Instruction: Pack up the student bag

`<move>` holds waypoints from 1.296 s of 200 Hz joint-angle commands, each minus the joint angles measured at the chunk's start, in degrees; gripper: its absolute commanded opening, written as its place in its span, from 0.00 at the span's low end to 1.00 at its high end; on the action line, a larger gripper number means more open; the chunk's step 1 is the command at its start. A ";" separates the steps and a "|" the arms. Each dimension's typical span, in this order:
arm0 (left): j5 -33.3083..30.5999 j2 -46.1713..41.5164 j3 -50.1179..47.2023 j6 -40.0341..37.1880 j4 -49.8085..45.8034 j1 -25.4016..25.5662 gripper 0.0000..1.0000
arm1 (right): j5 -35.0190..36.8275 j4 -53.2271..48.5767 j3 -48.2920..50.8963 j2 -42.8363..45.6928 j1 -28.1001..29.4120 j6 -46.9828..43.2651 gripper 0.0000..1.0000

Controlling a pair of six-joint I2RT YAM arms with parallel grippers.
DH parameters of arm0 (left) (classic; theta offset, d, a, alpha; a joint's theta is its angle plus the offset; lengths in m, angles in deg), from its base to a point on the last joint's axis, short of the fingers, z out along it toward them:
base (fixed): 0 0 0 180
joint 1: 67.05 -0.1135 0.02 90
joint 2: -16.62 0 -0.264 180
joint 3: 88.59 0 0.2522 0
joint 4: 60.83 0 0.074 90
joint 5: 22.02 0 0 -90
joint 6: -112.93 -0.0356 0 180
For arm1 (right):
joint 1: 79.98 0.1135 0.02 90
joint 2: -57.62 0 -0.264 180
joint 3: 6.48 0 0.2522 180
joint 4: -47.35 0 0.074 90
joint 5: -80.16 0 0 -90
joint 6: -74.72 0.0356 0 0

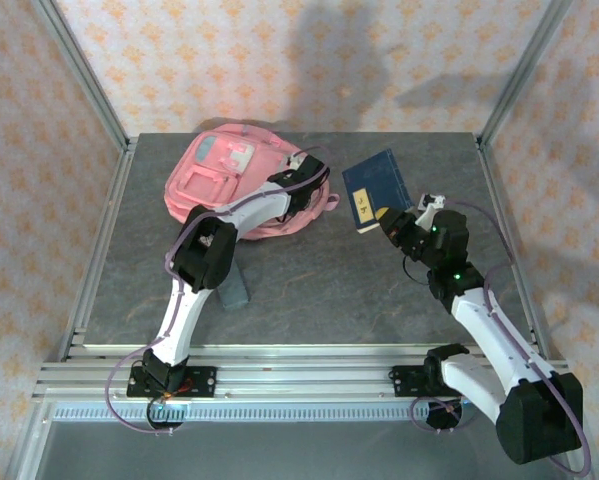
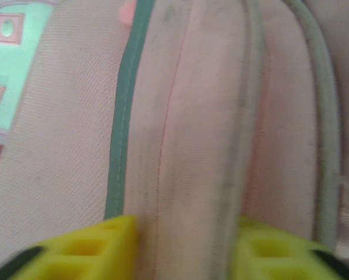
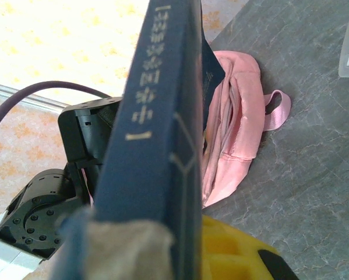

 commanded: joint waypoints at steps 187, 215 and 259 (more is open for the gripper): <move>10.48 -33.88 -8.68 -14.57 10.24 -6.89 0.00 | -25.99 22.38 -24.27 -41.30 9.11 2.65 0.00; 10.56 -33.52 -8.24 -13.58 9.17 -6.74 0.00 | -27.39 20.47 -36.10 -53.20 11.30 4.00 0.00; 11.58 -33.69 -8.95 -11.51 9.27 -6.39 0.00 | -25.01 11.95 -54.82 -70.09 14.45 6.63 0.00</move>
